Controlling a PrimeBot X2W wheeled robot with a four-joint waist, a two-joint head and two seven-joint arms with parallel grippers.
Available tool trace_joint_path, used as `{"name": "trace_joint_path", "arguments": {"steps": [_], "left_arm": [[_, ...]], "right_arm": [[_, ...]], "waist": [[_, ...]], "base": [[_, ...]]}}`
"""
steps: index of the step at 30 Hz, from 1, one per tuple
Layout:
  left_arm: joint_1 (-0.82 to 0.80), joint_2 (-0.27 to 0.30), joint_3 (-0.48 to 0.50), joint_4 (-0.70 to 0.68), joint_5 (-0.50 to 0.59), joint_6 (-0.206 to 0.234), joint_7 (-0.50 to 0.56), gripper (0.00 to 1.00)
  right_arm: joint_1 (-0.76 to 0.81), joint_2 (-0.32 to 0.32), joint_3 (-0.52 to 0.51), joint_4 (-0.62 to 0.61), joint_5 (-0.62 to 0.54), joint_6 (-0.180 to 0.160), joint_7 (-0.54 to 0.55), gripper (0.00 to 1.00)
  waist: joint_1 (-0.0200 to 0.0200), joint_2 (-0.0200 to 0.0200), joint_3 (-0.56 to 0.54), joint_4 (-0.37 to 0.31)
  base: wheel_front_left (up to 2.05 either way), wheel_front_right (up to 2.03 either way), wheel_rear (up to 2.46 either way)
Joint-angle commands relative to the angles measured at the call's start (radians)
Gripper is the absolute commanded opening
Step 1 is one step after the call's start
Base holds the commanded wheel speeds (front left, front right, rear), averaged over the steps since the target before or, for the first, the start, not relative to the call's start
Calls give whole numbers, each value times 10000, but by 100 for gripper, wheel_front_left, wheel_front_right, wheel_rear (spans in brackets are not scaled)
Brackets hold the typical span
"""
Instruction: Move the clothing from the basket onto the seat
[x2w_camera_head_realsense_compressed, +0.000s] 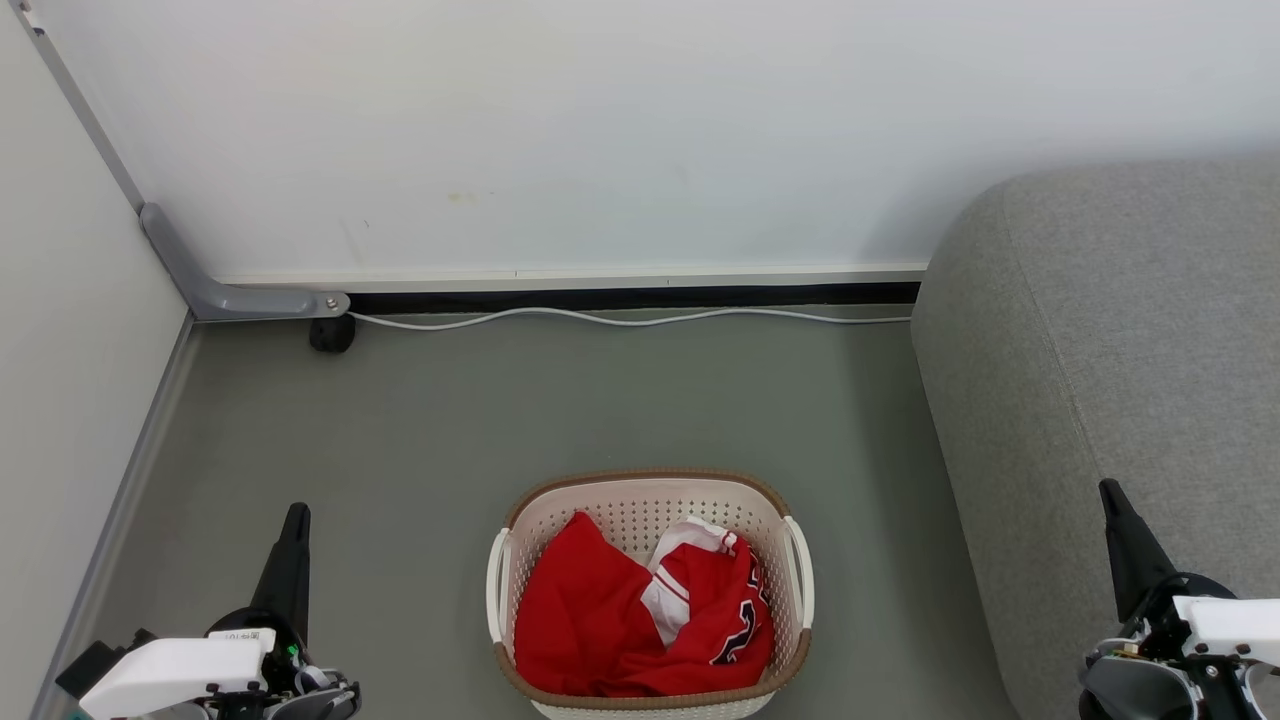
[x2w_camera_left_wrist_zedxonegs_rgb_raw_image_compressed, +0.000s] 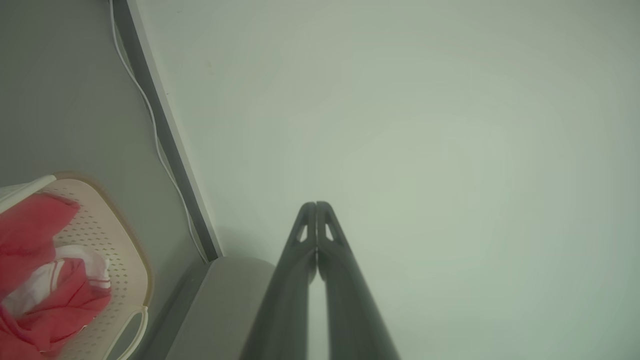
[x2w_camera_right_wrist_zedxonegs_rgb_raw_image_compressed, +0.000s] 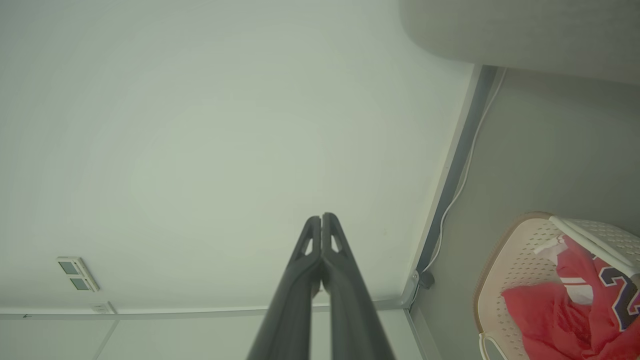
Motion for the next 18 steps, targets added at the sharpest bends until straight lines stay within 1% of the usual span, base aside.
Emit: {"name": "trace_joint_path", "arguments": {"steps": [1, 18], "left_arm": [[-578, 98, 313, -282, 29, -12, 59, 0], [-578, 98, 313, -282, 29, -12, 59, 0]], "right_arm": [[-163, -108, 166, -305, 115, 44, 75, 0], [-163, -108, 166, -305, 115, 44, 75, 0]], "waist": [[0, 0, 0, 0], [0, 0, 0, 0]], "base": [[0, 0, 0], [0, 0, 0]]}}
